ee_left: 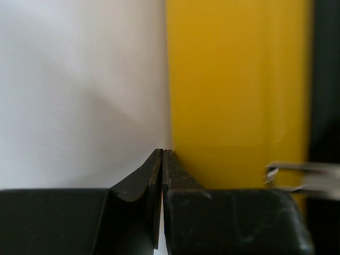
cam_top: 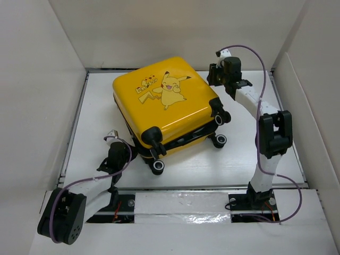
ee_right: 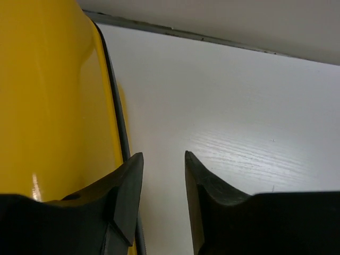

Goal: Pack the luggage

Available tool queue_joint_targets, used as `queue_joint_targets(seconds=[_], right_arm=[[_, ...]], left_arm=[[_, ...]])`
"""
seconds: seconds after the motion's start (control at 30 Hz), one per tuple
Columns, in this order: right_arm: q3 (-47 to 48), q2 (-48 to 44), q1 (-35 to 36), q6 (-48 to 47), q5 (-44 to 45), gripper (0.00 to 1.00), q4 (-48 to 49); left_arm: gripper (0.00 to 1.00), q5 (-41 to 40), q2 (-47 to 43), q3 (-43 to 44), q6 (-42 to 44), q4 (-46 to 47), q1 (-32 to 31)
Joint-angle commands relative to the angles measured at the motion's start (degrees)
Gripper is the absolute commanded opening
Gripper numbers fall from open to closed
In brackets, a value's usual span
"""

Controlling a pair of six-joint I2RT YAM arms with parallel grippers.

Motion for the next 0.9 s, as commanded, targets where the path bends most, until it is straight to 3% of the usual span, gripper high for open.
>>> queue_joint_targets(seconds=[0.0, 0.13, 0.2, 0.23, 0.3, 0.33, 0.47, 0.5, 0.53, 0.6, 0.63, 0.7, 0.87], right_arm=[[4.6, -4.0, 1.4, 1.2, -1.8, 0.45, -5.8], [-3.2, -15.3, 0.1, 2.1, 5.8, 0.55, -4.6], [-13.9, -21.8, 0.1, 3.8, 10.6, 0.51, -2.2], [-18.3, -28.9, 0.7, 4.9, 11.8, 0.25, 1.3], [-27.7, -36.1, 1.7, 7.8, 14.7, 0.07, 6.1], [-36.8, -42.6, 2.3, 9.0, 15.8, 0.0, 10.1], [-50.1, -53.0, 2.3, 12.1, 15.4, 0.0, 11.4], [-51.5, -54.2, 2.3, 12.5, 13.4, 0.0, 11.2], [-52.7, -55.4, 2.3, 12.5, 12.2, 0.04, 12.1], [-54.1, -57.6, 2.9, 11.9, 11.4, 0.05, 11.1], [-54.2, -58.0, 2.9, 11.9, 11.6, 0.06, 9.9], [-55.6, -57.7, 2.9, 11.8, 13.6, 0.09, 10.7], [-56.7, -52.6, 1.6, 12.7, 10.2, 0.08, 13.3]], left_arm=[[0.0, 14.2, 1.2, 0.8, -3.8, 12.0, -5.0], [0.0, 9.6, 3.3, 3.3, -3.5, 13.9, -11.4], [0.0, 5.7, 4.7, 5.9, -2.9, 13.8, -16.4], [0.0, 3.3, 4.8, 6.9, -2.6, 12.2, -17.6], [0.0, 1.1, 3.3, 8.0, -2.9, 10.5, -18.3], [0.0, 0.3, 2.0, 7.9, -2.7, 8.4, -18.3], [0.04, -8.1, -11.0, 7.9, -1.4, -4.8, -18.3], [0.11, -13.5, -17.0, 8.3, -1.4, -7.2, -18.3], [0.28, -16.0, -19.5, 8.6, -2.6, -10.4, -17.6], [0.41, -17.5, -24.1, 10.6, -3.1, -10.7, -15.5], [0.48, -16.5, -24.2, 11.6, -3.2, -8.0, -13.1], [0.55, -15.1, -19.5, 16.9, -3.7, -5.7, -11.1], [0.58, -11.7, -0.3, 34.2, -4.1, -0.3, -4.5]])
